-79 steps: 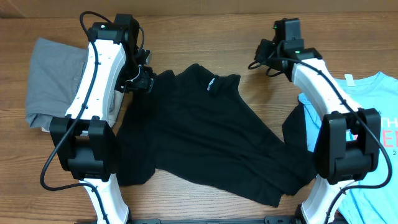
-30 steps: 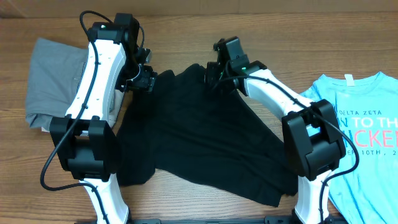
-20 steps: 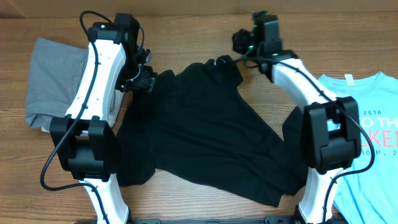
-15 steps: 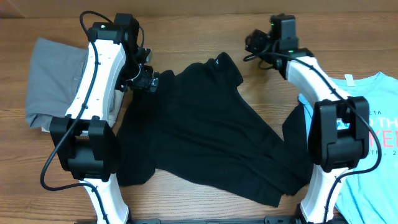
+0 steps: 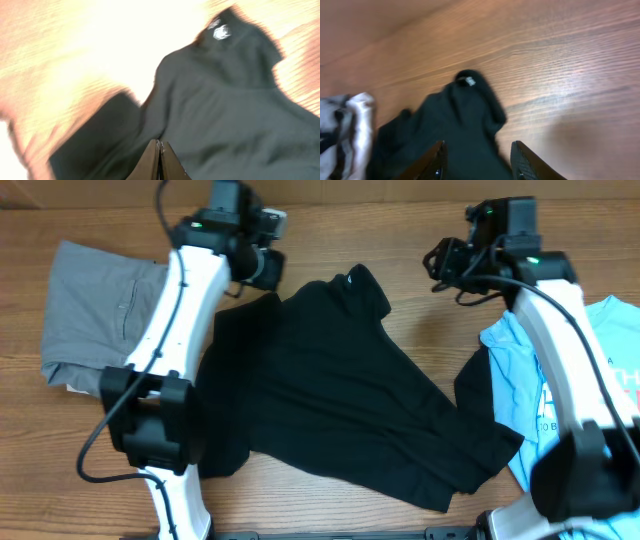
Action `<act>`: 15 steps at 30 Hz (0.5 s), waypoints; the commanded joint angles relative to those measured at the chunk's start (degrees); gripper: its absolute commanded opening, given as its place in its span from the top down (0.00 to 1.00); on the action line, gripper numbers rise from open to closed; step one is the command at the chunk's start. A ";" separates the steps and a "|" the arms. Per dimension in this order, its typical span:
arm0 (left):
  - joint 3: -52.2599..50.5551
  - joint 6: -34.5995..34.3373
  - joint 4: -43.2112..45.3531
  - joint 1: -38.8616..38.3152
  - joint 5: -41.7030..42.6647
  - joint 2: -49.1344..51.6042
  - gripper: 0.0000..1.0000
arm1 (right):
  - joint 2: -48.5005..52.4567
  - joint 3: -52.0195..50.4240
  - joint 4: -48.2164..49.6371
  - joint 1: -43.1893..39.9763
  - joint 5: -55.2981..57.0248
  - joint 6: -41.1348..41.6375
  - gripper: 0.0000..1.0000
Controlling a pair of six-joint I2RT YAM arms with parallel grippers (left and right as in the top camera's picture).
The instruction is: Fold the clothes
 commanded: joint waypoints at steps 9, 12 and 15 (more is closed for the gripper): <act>0.50 5.01 4.74 -5.79 1.66 13.14 0.96 | -12.46 1.14 -15.54 0.15 0.46 -2.89 0.55; 0.50 5.86 5.20 -5.68 1.20 14.99 0.96 | -12.46 1.05 -18.21 0.15 1.66 -2.99 0.55; 0.50 5.88 7.13 -5.68 0.22 16.59 0.96 | -12.46 0.96 -19.58 0.15 2.05 -2.99 0.56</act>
